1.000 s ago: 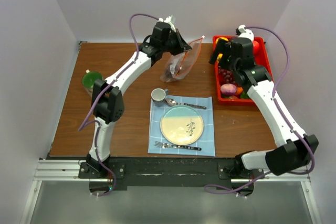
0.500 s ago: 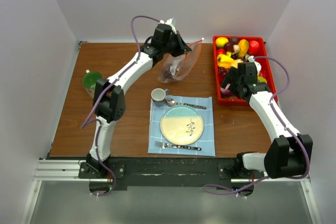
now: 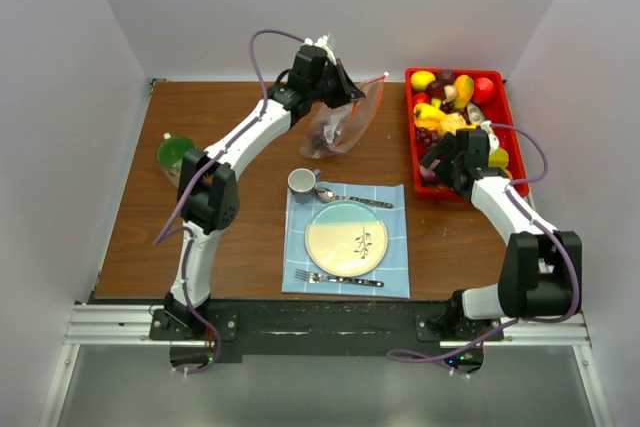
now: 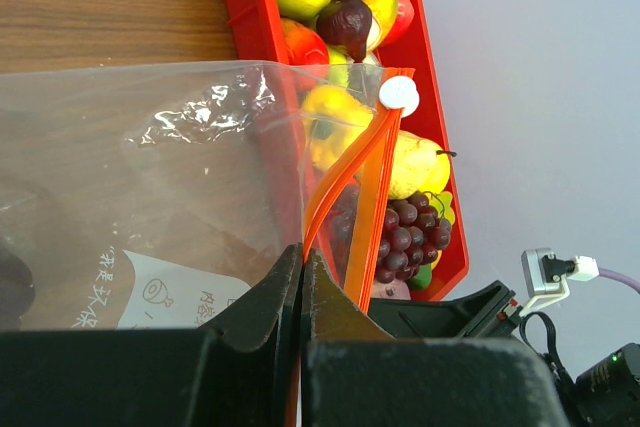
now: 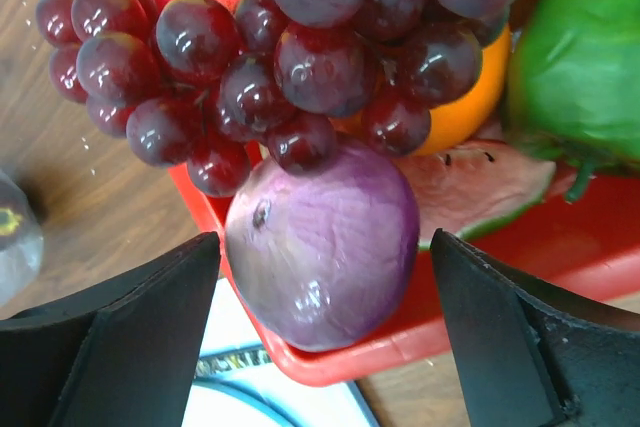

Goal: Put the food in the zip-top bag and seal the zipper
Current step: Pick up the fake fruit from the bin.

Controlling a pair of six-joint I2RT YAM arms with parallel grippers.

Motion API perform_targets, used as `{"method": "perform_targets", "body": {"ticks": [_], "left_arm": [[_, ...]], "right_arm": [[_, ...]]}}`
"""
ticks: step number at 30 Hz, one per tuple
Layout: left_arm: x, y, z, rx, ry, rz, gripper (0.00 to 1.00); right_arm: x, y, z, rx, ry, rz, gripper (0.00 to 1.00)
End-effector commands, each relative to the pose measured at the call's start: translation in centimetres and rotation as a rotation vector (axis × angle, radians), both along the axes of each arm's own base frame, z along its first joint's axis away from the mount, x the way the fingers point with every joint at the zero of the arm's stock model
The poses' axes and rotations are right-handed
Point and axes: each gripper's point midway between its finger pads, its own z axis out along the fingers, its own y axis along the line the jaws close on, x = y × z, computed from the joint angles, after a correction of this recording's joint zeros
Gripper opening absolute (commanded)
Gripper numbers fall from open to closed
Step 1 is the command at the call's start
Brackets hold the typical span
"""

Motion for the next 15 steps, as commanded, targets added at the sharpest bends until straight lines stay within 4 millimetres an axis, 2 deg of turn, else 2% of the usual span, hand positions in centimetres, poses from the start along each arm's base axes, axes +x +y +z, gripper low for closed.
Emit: {"method": "perform_targets", "body": {"ticks": [1, 3, 4, 6, 7, 9, 15], "left_arm": [[0.6, 0.2, 1.4, -0.026, -0.028, 0.011, 0.0], [0.7, 0.2, 1.4, -0.023, -0.033, 0.012, 0.0], [0.7, 0.3, 1.3, -0.019, -0.03, 0.013, 0.0], [0.7, 0.3, 1.5, -0.02, -0.031, 0.015, 0.0], [0.7, 0.3, 1.4, -0.019, -0.03, 0.015, 0.0], [0.8, 0.2, 1.3, -0.018, -0.031, 0.016, 0.0], [0.9, 0.1, 0.7, -0.016, -0.022, 0.017, 0.0]], "right_arm": [[1.1, 0.1, 0.6, 0.045, -0.067, -0.038, 0.85], [1.1, -0.1, 0.8, 0.042, -0.07, -0.045, 0.81], [0.9, -0.1, 1.0, 0.042, -0.07, -0.044, 0.7], [0.8, -0.4, 1.6, 0.022, -0.079, -0.043, 0.6], [0.4, -0.6, 2.0, 0.013, -0.076, -0.045, 0.47], [0.2, -0.9, 2.9, -0.011, -0.079, -0.036, 0.3], [-1.1, -1.5, 4.4, -0.044, -0.068, -0.018, 0.21]]}}
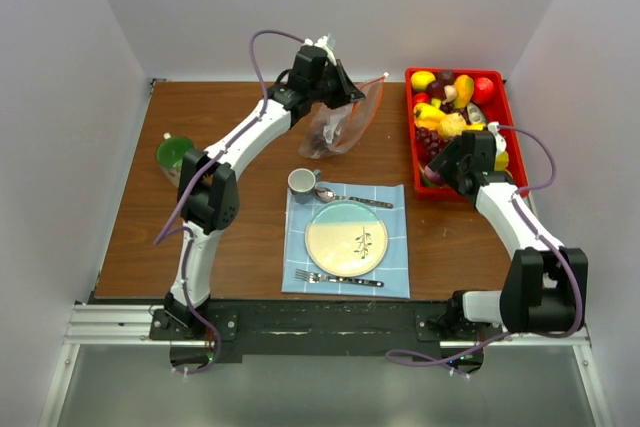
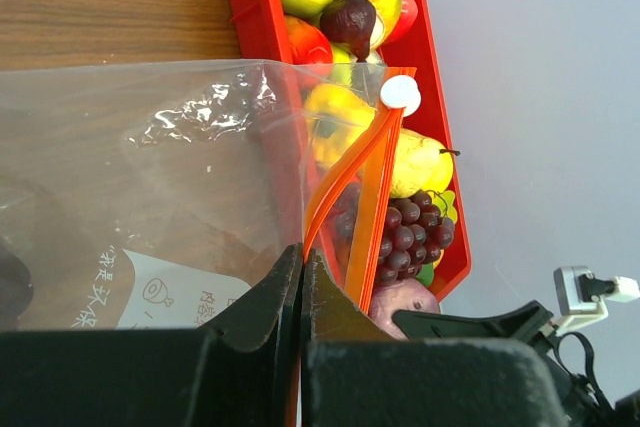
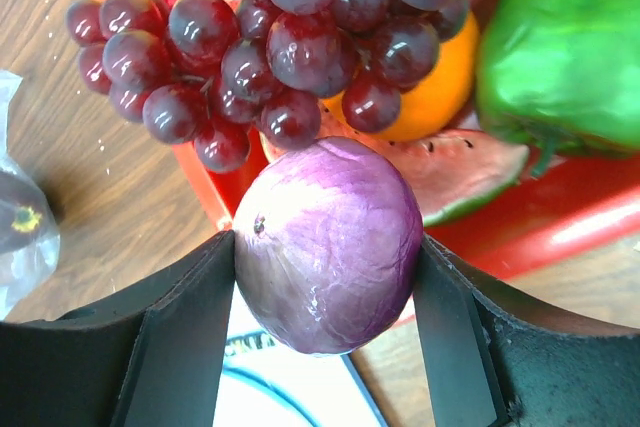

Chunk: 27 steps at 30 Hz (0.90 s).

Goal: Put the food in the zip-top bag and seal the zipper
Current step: Pick up the fake fruit from the bin.

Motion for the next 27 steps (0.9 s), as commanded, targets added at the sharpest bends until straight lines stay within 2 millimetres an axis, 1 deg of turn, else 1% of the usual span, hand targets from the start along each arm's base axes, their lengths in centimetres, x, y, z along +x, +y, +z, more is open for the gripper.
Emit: {"method": "perform_targets", "body": {"ticks": [1, 2, 4, 5, 6, 11, 14, 17, 20, 23, 26, 27], "left_arm": [[1.0, 0.1, 0.8, -0.021, -0.026, 0.016, 0.0], [1.0, 0.1, 0.7, -0.02, -0.027, 0.015, 0.0], [1.0, 0.1, 0.5, -0.019, -0.022, 0.014, 0.0], [1.0, 0.0, 0.6, -0.019, -0.024, 0.014, 0.0], [1.0, -0.1, 0.5, -0.019, -0.022, 0.012, 0.0], [1.1, -0.2, 0.3, -0.024, -0.02, 0.01, 0.0], [1.1, -0.5, 0.3, -0.027, -0.019, 0.006, 0.0], [1.1, -0.6, 0.4, -0.027, -0.019, 0.006, 0.0], [1.2, -0.6, 0.3, -0.027, -0.018, 0.008, 0.0], [1.2, -0.6, 0.2, -0.025, -0.016, 0.007, 0.0], [1.0, -0.9, 0.1, -0.024, -0.017, 0.004, 0.0], [1.0, -0.9, 0.1, -0.025, -0.016, 0.005, 0.0]], "right_arm": [[-0.4, -0.8, 2.8, -0.046, -0.028, 0.011, 0.21], [-0.3, -0.8, 3.5, -0.051, -0.04, 0.017, 0.2], [-0.7, -0.6, 3.8, -0.047, -0.035, 0.033, 0.18], [-0.8, -0.5, 4.5, -0.048, -0.051, 0.038, 0.18], [-0.9, -0.4, 4.7, -0.043, -0.056, 0.047, 0.18], [-0.8, 0.2, 6.6, -0.033, -0.105, 0.083, 0.16], [-0.6, 0.2, 6.7, -0.038, -0.099, 0.09, 0.15], [-0.9, 0.3, 6.3, -0.038, -0.086, 0.103, 0.14], [-1.0, 0.8, 6.6, -0.03, -0.108, 0.128, 0.14], [-0.9, 1.2, 7.4, -0.02, -0.129, 0.151, 0.13], [-0.1, 1.8, 8.7, -0.005, -0.173, 0.175, 0.12], [0.3, 2.4, 9.3, 0.012, -0.196, 0.198, 0.12]]}}
